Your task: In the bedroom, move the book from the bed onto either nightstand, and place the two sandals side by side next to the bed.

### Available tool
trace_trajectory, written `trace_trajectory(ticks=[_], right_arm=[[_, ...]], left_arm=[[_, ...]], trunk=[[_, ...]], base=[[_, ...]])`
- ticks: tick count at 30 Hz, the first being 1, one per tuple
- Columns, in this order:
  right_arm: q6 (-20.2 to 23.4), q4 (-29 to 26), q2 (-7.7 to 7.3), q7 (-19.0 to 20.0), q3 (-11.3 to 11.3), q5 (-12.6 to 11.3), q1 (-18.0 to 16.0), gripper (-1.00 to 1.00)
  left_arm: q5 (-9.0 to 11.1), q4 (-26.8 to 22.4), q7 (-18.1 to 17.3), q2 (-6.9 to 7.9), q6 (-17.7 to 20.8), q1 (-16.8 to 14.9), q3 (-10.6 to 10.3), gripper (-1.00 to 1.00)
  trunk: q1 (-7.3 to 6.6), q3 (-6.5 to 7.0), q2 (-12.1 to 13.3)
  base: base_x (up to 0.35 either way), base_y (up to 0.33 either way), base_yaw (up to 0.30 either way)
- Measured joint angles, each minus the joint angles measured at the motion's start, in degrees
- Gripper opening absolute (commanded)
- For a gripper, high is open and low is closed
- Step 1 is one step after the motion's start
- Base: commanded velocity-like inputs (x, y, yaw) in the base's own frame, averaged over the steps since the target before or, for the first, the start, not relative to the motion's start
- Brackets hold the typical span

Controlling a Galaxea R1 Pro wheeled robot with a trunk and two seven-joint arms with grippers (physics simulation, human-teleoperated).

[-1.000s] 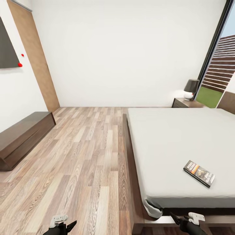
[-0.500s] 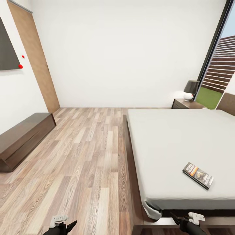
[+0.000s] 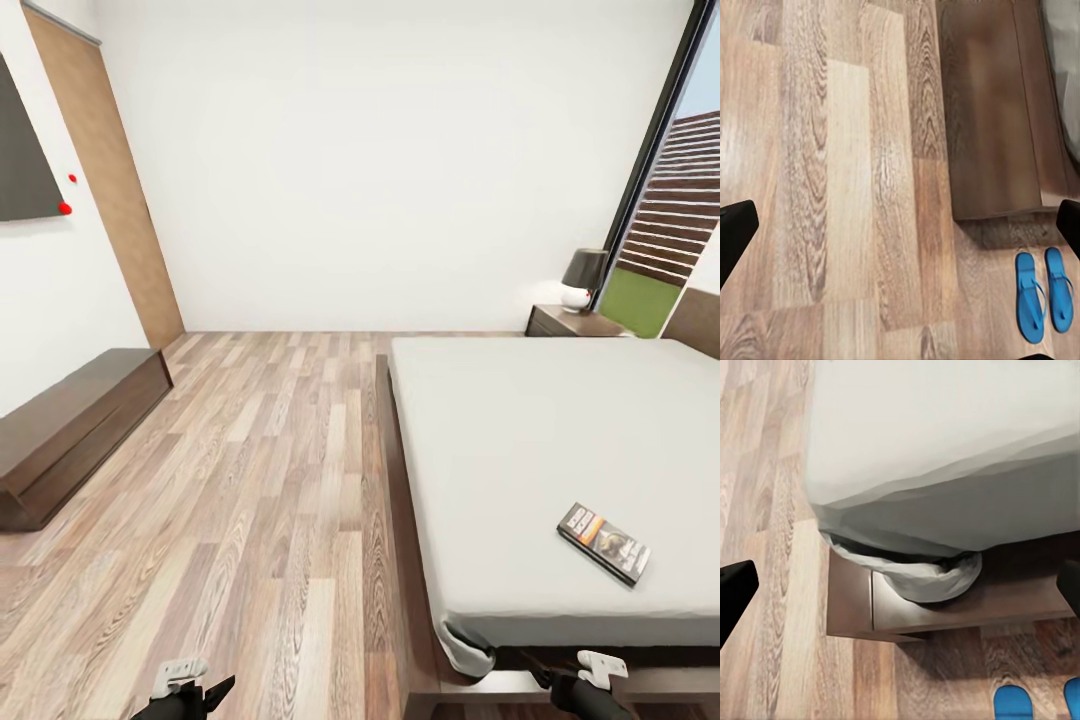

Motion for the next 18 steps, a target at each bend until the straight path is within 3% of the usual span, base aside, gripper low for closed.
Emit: trace_trajectory(ticks=[18], right_arm=[[0.0,0.0,-0.01,0.0,0.0,0.0,0.0,1.0]], left_arm=[[0.0,0.0,0.0,0.0,0.0,0.0,0.0,1.0]], trunk=[[-3.96,3.23,7.2]], base=[[0.0,0.0,0.0]])
